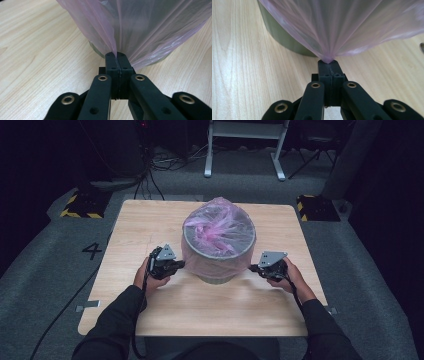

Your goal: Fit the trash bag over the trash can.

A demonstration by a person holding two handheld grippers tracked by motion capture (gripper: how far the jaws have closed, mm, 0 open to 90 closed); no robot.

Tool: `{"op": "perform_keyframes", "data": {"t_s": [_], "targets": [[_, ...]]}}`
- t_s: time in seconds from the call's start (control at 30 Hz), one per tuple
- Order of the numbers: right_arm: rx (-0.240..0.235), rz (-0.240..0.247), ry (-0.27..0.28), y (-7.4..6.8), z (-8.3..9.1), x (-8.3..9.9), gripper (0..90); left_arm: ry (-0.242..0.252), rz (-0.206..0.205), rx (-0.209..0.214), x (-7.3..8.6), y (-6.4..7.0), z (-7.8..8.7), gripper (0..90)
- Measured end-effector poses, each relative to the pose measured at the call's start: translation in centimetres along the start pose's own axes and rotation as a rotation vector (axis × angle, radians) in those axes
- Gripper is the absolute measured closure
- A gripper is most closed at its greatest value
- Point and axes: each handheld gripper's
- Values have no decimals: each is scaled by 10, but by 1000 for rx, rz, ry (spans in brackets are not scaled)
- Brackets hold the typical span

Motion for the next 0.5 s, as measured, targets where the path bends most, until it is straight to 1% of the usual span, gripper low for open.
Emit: {"op": "perform_keyframes", "data": {"t_s": [0.03, 0.07, 0.1, 0.13, 0.17, 0.2, 0.23, 0.27, 0.3, 0.33, 0.37, 0.4, 0.43, 0.47, 0.5], "targets": [[1, -1, -13, 0, -2, 1, 900, -4, 2, -9, 1, 1, 0, 846], [3, -3, -26, -1, -4, 2, 900, -5, 12, -25, 1, 1, 0, 730], [4, -12, -23, 0, -5, 3, 900, -6, 26, -28, 2, 1, 2, 564], [-2, -18, -13, 0, -4, 4, 900, -6, 26, -28, 2, 1, 2, 427], [2, -35, -1, 1, -2, 5, 900, -5, 57, -37, 3, 1, 7, 260], [4, -45, 9, 2, 0, 6, 900, 10, 64, -49, 4, 3, 12, 196], [1, -56, 23, 3, 3, 7, 900, 33, 64, -59, 6, 5, 17, 169], [-3, -70, 40, 4, 7, 9, 900, 57, 69, -67, 7, 8, 23, 170], [-3, -87, 51, 6, 11, 11, 853, 78, 64, -88, 9, 11, 31, 164], [-6, -115, 61, 7, 15, 14, 766, 78, 64, -88, 9, 11, 31, 158], [-8, -129, 63, 8, 17, 16, 728, 96, 61, -112, 13, 14, 40, 159], [-12, -141, 62, 8, 21, 19, 690, 96, 61, -112, 13, 14, 40, 158], [-13, -155, 59, 9, 24, 22, 628, 104, 76, -109, 18, 15, 47, 157], [-17, -175, 56, 10, 27, 26, 575, 101, 87, -110, 21, 15, 49, 158], [-23, -199, 56, 11, 30, 30, 534, 101, 87, -110, 21, 15, 49, 158]]}}
Point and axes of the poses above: each handheld gripper's, and its own axes: z roughly backward along the jaws, x roughly out of its underside, y roughly to its right, and after that the axes turned 8 degrees about -y, right-handed
